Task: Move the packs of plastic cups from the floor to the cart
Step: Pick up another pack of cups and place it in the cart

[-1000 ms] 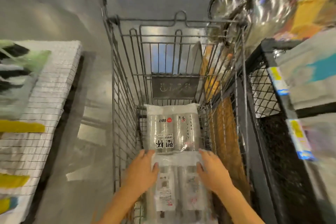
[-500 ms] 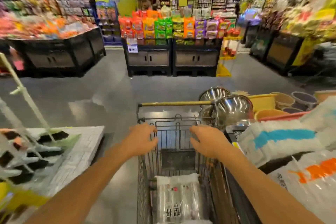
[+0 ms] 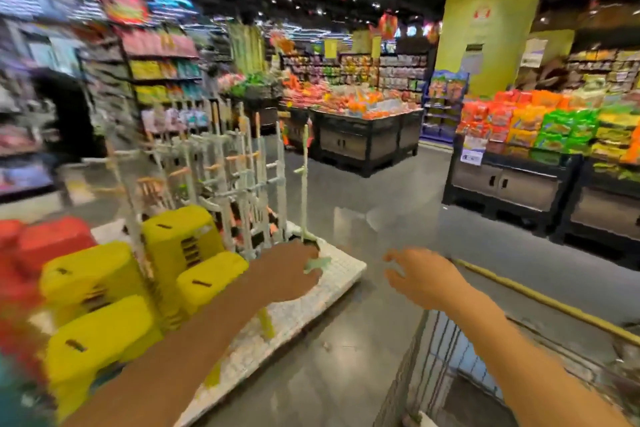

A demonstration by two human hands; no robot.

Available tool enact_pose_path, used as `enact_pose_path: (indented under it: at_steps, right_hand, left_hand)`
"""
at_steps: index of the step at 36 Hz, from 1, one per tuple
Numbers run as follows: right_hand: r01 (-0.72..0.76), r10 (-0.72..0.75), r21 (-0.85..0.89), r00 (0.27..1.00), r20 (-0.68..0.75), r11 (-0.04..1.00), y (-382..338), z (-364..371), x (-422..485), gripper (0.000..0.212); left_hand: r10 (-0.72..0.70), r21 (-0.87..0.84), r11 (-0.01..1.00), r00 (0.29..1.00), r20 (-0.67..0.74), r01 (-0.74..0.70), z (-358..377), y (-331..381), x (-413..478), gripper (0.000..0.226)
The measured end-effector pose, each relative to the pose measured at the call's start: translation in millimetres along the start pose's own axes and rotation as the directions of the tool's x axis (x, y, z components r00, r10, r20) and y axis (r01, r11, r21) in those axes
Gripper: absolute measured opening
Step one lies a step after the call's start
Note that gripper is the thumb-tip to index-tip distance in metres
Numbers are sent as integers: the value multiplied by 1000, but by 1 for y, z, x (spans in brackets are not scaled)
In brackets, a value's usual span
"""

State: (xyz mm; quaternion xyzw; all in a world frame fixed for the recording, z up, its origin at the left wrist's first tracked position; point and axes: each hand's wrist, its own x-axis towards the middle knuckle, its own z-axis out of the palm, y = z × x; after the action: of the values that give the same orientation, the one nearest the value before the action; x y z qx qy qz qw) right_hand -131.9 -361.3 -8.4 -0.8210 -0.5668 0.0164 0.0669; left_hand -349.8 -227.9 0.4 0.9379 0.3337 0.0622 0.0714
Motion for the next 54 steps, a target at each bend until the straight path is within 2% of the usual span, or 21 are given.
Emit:
enact_pose_path:
  at_steps: [5,9,11,15,18,22,25,28,34,42,47,50,54]
  right_hand:
    - [237,-236,-19,971,36,971,-94,4,35,44]
    - [403,-403,-14,915,18,915,-181,8,56,36]
    - [497,-497,3,868,-8,868,-226,13,62,40]
    - [664,-664,-16,748,21,747,-325,23,63,47]
    - [743,-742,5,669,32,670,-402,32,52,42]
    - [832,-832,17,555,27,555,-500,50,27,41]
    - [894,-894,33,448,1,447,-569,63,-1,41]
    - [936,-937,45,350,4,350,-631,76,-30,41]
    - [987,-993,122,100,55,106,-734,101,-93,37]
    - [965,-972,164,-220,85,-204,-839,129,-179,40]
    - [889,-903,234,-421,84,-393,-883,143,-231,37]
    - [836,-857,269,-511,67,-478,-900,150,-257,35]
    - [772,-791,278,-609,61,-572,-914,162,-292,43]
  left_hand:
    - [-221,-2,975,975,-31,221,-27,-74,-68,41]
    - [-394,40,916,914,-92,399,-47,-138,-130,46]
    - [-470,36,878,875,-118,477,-58,-163,-166,46]
    - [-611,-29,786,768,-193,618,-74,-211,-252,47]
    - [-687,-60,716,687,-238,696,-82,-242,-319,63]
    - [-794,-42,581,555,-247,813,-89,-273,-408,43]
    - [-839,-35,494,465,-282,869,-92,-288,-473,41]
    - [-897,-68,374,342,-280,925,-94,-294,-534,42]
    - [-954,-172,188,138,-265,967,-86,-291,-639,42]
    - [-941,-250,-168,-231,-249,954,-65,-263,-734,36]
    - [-872,-322,-369,-444,-204,872,-53,-231,-765,45]
    - [-814,-329,-472,-548,-193,818,-47,-212,-778,46]
    - [-738,-315,-584,-651,-178,748,-36,-193,-790,45]
